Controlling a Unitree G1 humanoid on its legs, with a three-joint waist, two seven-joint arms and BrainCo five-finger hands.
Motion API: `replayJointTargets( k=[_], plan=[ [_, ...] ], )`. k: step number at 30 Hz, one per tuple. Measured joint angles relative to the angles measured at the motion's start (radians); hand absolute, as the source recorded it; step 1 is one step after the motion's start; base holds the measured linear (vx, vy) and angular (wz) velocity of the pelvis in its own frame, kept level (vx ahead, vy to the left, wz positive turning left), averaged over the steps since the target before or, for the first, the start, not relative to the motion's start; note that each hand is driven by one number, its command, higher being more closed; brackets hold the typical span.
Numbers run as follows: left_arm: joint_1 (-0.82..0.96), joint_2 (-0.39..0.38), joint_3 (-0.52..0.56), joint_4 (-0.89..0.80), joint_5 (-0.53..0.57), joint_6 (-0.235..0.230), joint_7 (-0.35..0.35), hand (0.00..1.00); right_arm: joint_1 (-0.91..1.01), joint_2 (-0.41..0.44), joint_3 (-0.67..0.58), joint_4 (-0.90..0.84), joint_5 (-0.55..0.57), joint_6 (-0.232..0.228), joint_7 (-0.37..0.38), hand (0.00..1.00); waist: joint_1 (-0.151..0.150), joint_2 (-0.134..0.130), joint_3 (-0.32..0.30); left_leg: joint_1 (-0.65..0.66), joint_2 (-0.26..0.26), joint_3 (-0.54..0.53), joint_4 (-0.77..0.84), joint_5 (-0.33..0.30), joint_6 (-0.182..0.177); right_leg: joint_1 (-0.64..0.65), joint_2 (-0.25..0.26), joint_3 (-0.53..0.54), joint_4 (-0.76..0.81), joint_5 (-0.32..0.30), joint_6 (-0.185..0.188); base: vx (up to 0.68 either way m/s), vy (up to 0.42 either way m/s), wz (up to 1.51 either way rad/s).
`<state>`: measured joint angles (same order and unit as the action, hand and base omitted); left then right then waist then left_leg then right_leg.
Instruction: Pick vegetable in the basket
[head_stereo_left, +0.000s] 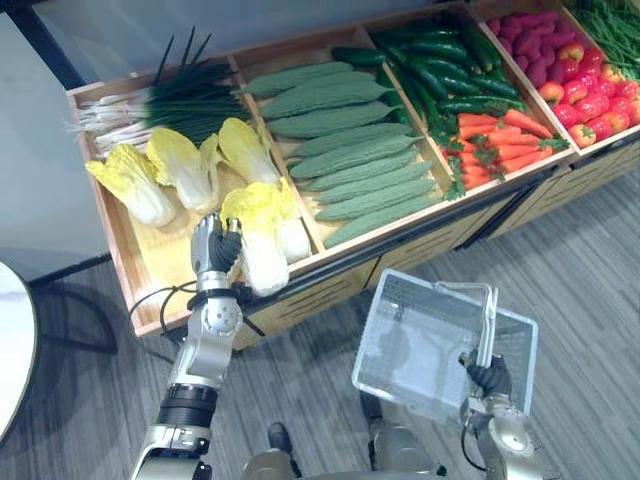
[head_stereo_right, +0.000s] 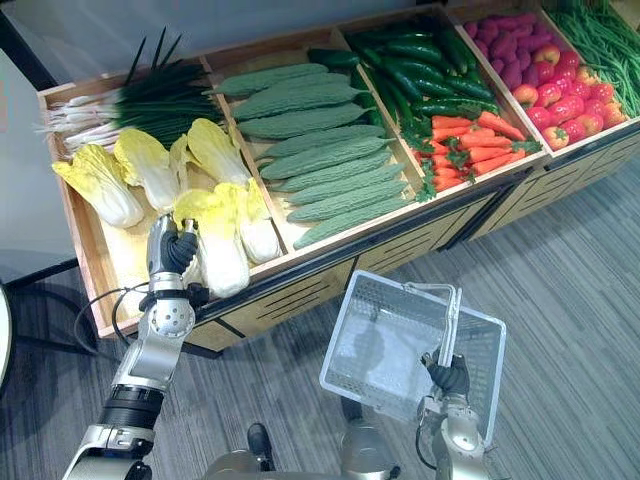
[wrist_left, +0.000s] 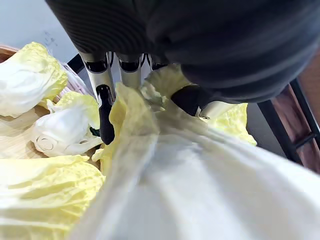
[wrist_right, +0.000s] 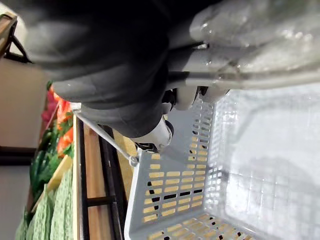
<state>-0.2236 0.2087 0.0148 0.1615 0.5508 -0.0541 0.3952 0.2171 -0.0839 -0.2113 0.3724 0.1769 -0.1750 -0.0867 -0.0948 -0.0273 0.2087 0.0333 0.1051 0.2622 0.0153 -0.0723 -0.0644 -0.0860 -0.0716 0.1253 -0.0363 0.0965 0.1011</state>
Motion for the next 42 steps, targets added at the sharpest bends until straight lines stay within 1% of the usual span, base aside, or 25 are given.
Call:
replayJointTargets(
  k=[2, 7, 9, 10, 15, 16, 17, 18, 19, 20, 21, 22, 23, 24, 25, 26, 27, 30, 31, 33, 34, 36, 37, 39, 42],
  plan=[
    [0.046, -0.011, 0.029, -0.004, -0.001, 0.0, 0.002, 1.0, 0.039, 0.001, -0.007, 0.002, -0.002, 0.017, 0.002, 1.0, -0.001, 0.0, -0.03, 0.0, -0.001, -0.011, -0.001, 0.0, 0.0, 0.003, -0.002, -0.012, 0.0, -0.001, 0.0, 0.0, -0.025, 0.11],
    [0.053, -0.013, 0.035, -0.006, -0.012, 0.0, 0.004, 1.0, 0.045, 0.001, -0.017, 0.002, -0.002, 0.024, 0.001, 1.0, 0.001, -0.001, -0.05, 0.0, -0.001, -0.013, -0.001, 0.0, 0.0, 0.005, -0.002, -0.014, -0.002, -0.001, 0.0, 0.0, -0.006, 0.02],
    [0.1, -0.044, 0.039, -0.079, -0.103, -0.012, 0.004, 1.0, 0.039, 0.001, -0.022, 0.002, -0.004, 0.024, -0.004, 1.0, 0.001, -0.001, -0.051, 0.014, -0.001, -0.003, -0.004, 0.0, 0.0, 0.011, 0.0, -0.003, -0.002, -0.001, 0.0, -0.04, 0.001, -1.01],
    [0.233, -0.129, 0.016, -0.231, -0.208, -0.087, -0.002, 1.0, 0.007, 0.001, -0.058, 0.0, -0.03, 0.026, -0.048, 1.0, -0.008, 0.015, -0.061, 0.028, 0.024, 0.106, 0.147, -0.131, -0.003, -0.022, 0.041, 0.157, 0.033, 0.001, 0.004, -0.06, 0.02, -1.89],
    [0.247, -0.132, 0.024, -0.259, -0.211, -0.087, -0.001, 1.0, 0.015, 0.003, -0.064, -0.004, -0.034, 0.033, -0.062, 1.0, -0.001, 0.015, -0.061, 0.015, 0.025, 0.106, 0.18, -0.148, 0.0, -0.026, 0.039, 0.16, 0.037, 0.002, 0.005, -0.02, 0.007, -0.4],
    [0.261, -0.145, 0.03, -0.294, -0.221, -0.086, 0.002, 1.0, 0.008, 0.004, -0.062, -0.02, -0.043, 0.042, -0.063, 1.0, 0.004, 0.02, -0.059, 0.017, 0.034, 0.138, 0.198, -0.16, 0.002, -0.048, 0.055, 0.151, 0.041, 0.02, 0.005, -0.03, 0.022, -0.93],
    [0.286, -0.153, 0.044, -0.339, -0.238, -0.085, 0.017, 1.0, -0.017, 0.01, -0.049, -0.048, -0.05, 0.058, -0.065, 1.0, 0.016, 0.032, -0.058, 0.025, 0.063, 0.209, 0.211, -0.174, -0.003, -0.069, 0.09, 0.069, 0.024, 0.084, -0.046, -0.02, 0.024, -1.93],
    [0.297, -0.145, 0.038, -0.391, -0.247, -0.088, 0.02, 1.0, -0.033, 0.029, -0.006, -0.118, -0.053, 0.064, -0.071, 1.0, 0.035, 0.048, -0.052, 0.056, 0.1, 0.344, 0.195, -0.178, -0.009, -0.061, 0.094, -0.217, -0.021, 0.098, -0.184, -0.01, 0.008, -2.25],
    [0.293, -0.15, 0.027, -0.4, -0.248, -0.099, 0.018, 1.0, -0.041, 0.036, 0.019, -0.158, -0.054, 0.063, -0.076, 1.0, 0.052, 0.036, -0.051, 0.089, 0.097, 0.406, 0.183, -0.178, -0.01, -0.07, 0.081, -0.4, 0.02, 0.027, -0.218, 0.01, -0.022, -2.82],
    [0.306, -0.17, -0.015, -0.399, -0.258, -0.113, 0.007, 1.0, -0.079, 0.044, 0.065, -0.2, -0.064, 0.063, -0.082, 1.0, 0.051, 0.062, -0.037, 0.144, 0.108, 0.519, 0.203, -0.179, -0.028, -0.077, 0.045, -0.562, 0.116, -0.042, -0.208, 0.03, -0.076, -2.87],
    [0.31, -0.167, -0.074, -0.376, -0.27, -0.126, -0.028, 1.0, -0.097, 0.059, 0.12, -0.223, -0.065, 0.05, -0.08, 1.0, 0.053, 0.064, -0.035, 0.145, 0.172, 0.538, 0.377, -0.209, -0.018, -0.077, 0.062, -0.512, 0.159, -0.065, -0.174, 0.07, -0.147, -2.96],
    [0.306, -0.167, -0.125, -0.352, -0.277, -0.127, -0.048, 1.0, -0.099, 0.06, 0.155, -0.246, -0.059, 0.044, -0.079, 1.0, 0.056, 0.069, -0.034, 0.106, 0.238, 0.503, 0.558, -0.214, 0.055, -0.074, 0.078, -0.459, 0.176, -0.077, -0.184, 0.07, -0.156, -2.1],
    [0.302, -0.167, -0.153, -0.338, -0.279, -0.128, -0.057, 1.0, -0.101, 0.057, 0.17, -0.262, -0.056, 0.041, -0.078, 1.0, 0.054, 0.073, -0.033, 0.074, 0.271, 0.469, 0.669, -0.196, 0.146, -0.073, 0.088, -0.439, 0.186, -0.081, -0.188, 0.09, -0.156, -1.73],
    [0.289, -0.174, -0.208, -0.313, -0.282, -0.128, -0.071, 1.0, -0.102, 0.048, 0.187, -0.294, -0.041, 0.038, -0.077, 1.0, 0.052, 0.079, -0.029, 0.016, 0.305, 0.39, 0.822, -0.102, 0.279, -0.06, 0.11, -0.396, 0.19, -0.092, -0.197, 0.12, -0.076, -1.74],
    [0.281, -0.195, -0.232, -0.292, -0.283, -0.128, -0.078, 1.0, -0.103, 0.038, 0.207, -0.321, -0.03, 0.036, -0.074, 1.0, 0.054, 0.083, -0.027, -0.031, 0.28, 0.262, 0.905, -0.007, 0.225, -0.042, 0.127, -0.346, 0.176, -0.1, -0.204, 0.15, -0.055, -1.67],
    [0.28, -0.202, -0.239, -0.287, -0.283, -0.129, -0.081, 1.0, -0.105, 0.034, 0.222, -0.329, -0.029, 0.032, -0.074, 1.0, 0.056, 0.082, -0.026, -0.052, 0.262, 0.202, 0.923, -0.033, 0.179, -0.04, 0.132, -0.323, 0.177, -0.1, -0.207, 0.22, -0.013, -1.51],
    [0.272, -0.203, -0.251, -0.284, -0.283, -0.129, -0.089, 1.0, -0.116, 0.033, 0.229, -0.343, -0.02, 0.027, -0.073, 1.0, 0.056, 0.081, -0.023, -0.12, 0.209, 0.069, 0.924, -0.119, 0.098, -0.037, 0.14, -0.275, 0.181, -0.102, -0.211, 0.19, -0.008, -0.99],
    [0.276, -0.203, -0.251, -0.277, -0.282, -0.129, -0.088, 1.0, -0.136, 0.033, 0.25, -0.358, -0.02, 0.025, -0.08, 1.0, 0.072, 0.076, -0.007, -0.166, 0.116, -0.075, 0.803, -0.194, 0.044, 0.004, 0.14, -0.205, 0.191, -0.107, -0.218, 0.21, 0.023, -0.85],
    [0.278, -0.204, -0.254, -0.276, -0.282, -0.129, -0.087, 1.0, -0.143, 0.03, 0.268, -0.358, -0.02, 0.025, -0.085, 1.0, 0.088, 0.079, -0.008, -0.168, 0.061, -0.159, 0.7, -0.209, 0.018, 0.026, 0.14, -0.17, 0.194, -0.114, -0.225, 0.17, 0.076, -0.8],
    [0.276, -0.206, -0.26, -0.277, -0.282, -0.131, -0.085, 1.0, -0.15, 0.015, 0.303, -0.358, -0.022, 0.025, -0.085, 1.0, 0.106, 0.088, -0.01, -0.168, -0.014, -0.271, 0.547, -0.213, 0.001, 0.046, 0.142, -0.121, 0.199, -0.116, -0.21, 0.24, 0.142, -0.91],
    [0.276, -0.206, -0.27, -0.277, -0.282, -0.13, -0.084, 1.0, -0.159, 0.011, 0.311, -0.358, -0.022, 0.026, -0.085, 1.0, 0.11, 0.097, -0.015, -0.166, -0.066, -0.358, 0.408, -0.191, -0.027, 0.054, 0.148, -0.079, 0.202, -0.123, -0.193, 0.26, 0.178, -0.86],
    [0.275, -0.206, -0.283, -0.277, -0.282, -0.13, -0.085, 1.0, -0.163, 0.009, 0.317, -0.358, -0.022, 0.026, -0.085, 1.0, 0.11, 0.113, -0.022, -0.155, -0.072, -0.375, 0.327, -0.133, -0.014, 0.054, 0.165, -0.053, 0.21, -0.133, -0.177, 0.19, 0.161, -0.64],
    [0.274, -0.206, -0.294, -0.273, -0.281, -0.131, -0.086, 1.0, -0.163, 0.006, 0.316, -0.355, -0.022, 0.026, -0.085, 1.0, 0.11, 0.123, -0.028, -0.145, -0.069, -0.372, 0.308, -0.064, 0.034, 0.058, 0.178, -0.036, 0.215, -0.14, -0.167, 0.2, 0.199, -0.55],
    [0.252, -0.193, -0.33, -0.228, -0.273, -0.129, -0.09, 1.0, -0.159, 0.016, 0.311, -0.367, -0.017, 0.026, -0.085, 1.0, 0.099, 0.107, -0.033, -0.099, -0.094, -0.341, 0.253, -0.05, 0.053, 0.073, 0.147, -0.013, 0.217, -0.156, -0.136, 0.2, 0.199, -0.32],
    [0.221, -0.188, -0.362, -0.187, -0.258, -0.127, -0.09, 1.0, -0.159, 0.017, 0.31, -0.369, 0.011, 0.026, -0.079, 1.0, 0.083, 0.103, -0.04, -0.047, -0.133, -0.338, 0.16, -0.008, 0.081, 0.085, 0.103, -0.009, 0.214, -0.175, -0.107, 0.12, 0.167, 0.14]
  ],
)
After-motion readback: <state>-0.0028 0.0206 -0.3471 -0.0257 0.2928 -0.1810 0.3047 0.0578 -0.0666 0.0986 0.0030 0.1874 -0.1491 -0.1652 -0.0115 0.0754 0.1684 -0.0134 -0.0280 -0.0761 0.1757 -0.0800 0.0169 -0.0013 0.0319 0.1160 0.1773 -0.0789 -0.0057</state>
